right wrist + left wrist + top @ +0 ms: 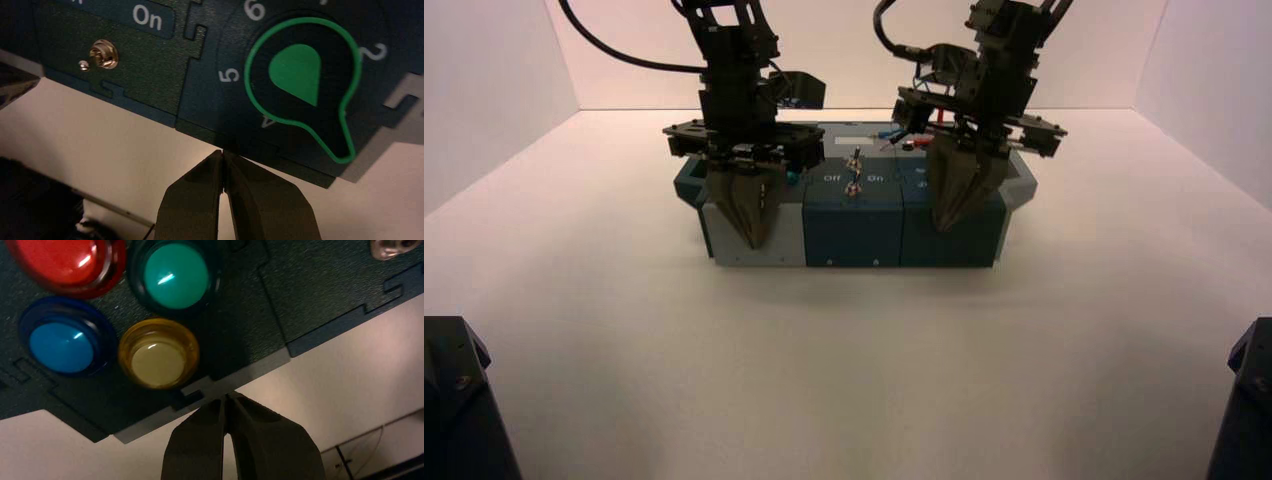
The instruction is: Move the box away.
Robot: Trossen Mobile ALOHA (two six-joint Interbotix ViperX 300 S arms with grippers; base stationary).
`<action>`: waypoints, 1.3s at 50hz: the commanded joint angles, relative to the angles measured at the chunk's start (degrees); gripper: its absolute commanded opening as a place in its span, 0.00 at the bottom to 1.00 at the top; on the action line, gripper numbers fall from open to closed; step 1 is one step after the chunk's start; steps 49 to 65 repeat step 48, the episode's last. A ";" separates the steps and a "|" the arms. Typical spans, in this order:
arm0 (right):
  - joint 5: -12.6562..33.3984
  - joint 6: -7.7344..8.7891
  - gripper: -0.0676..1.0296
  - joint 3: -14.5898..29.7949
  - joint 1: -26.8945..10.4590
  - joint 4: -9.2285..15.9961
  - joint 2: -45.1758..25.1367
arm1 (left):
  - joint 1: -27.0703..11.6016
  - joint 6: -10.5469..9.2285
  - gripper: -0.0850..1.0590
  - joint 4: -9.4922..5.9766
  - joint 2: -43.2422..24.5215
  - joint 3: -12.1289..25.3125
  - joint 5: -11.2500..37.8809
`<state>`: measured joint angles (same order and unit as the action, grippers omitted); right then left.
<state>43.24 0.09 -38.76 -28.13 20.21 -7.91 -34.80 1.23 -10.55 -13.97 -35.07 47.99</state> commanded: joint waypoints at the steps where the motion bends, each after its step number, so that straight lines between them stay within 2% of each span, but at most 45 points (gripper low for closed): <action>1: 0.18 0.09 0.04 3.60 1.85 -2.02 -0.44 | 2.72 0.44 0.05 0.62 -0.09 2.72 -0.79; 9: 0.09 0.09 0.04 6.33 2.46 -4.57 -2.55 | 4.83 0.44 0.05 1.32 -0.79 4.57 -1.41; 15: -0.35 0.18 0.04 5.89 2.29 -5.36 -2.11 | 5.01 0.44 0.05 1.76 0.00 3.52 -1.93; 20: -2.46 0.35 0.04 2.72 1.67 -5.36 1.85 | 5.01 0.35 0.05 1.67 3.69 -0.18 -3.34; 24: -5.54 0.35 0.04 -0.97 1.58 -5.27 7.73 | 5.01 -0.09 0.05 1.58 9.76 -4.57 -6.15; 28: -7.12 0.35 0.04 -2.99 1.58 -5.27 11.07 | 5.01 -0.26 0.05 1.58 13.80 -6.94 -7.73; 29: -8.09 0.35 0.04 -4.48 1.58 -5.27 13.97 | 5.10 -0.35 0.05 1.58 16.08 -8.00 -8.17; 33: -9.76 0.35 0.04 -6.42 1.49 -5.36 18.54 | 5.10 -0.26 0.05 1.67 19.86 -9.40 -8.79; 44: -10.63 0.88 0.04 -7.82 1.49 -6.24 23.99 | 5.19 -0.09 0.05 2.11 23.99 -9.67 -8.88; 65: -10.55 0.88 0.04 -8.00 1.49 -6.42 24.17 | 5.19 -0.18 0.05 2.20 24.08 -9.40 -8.70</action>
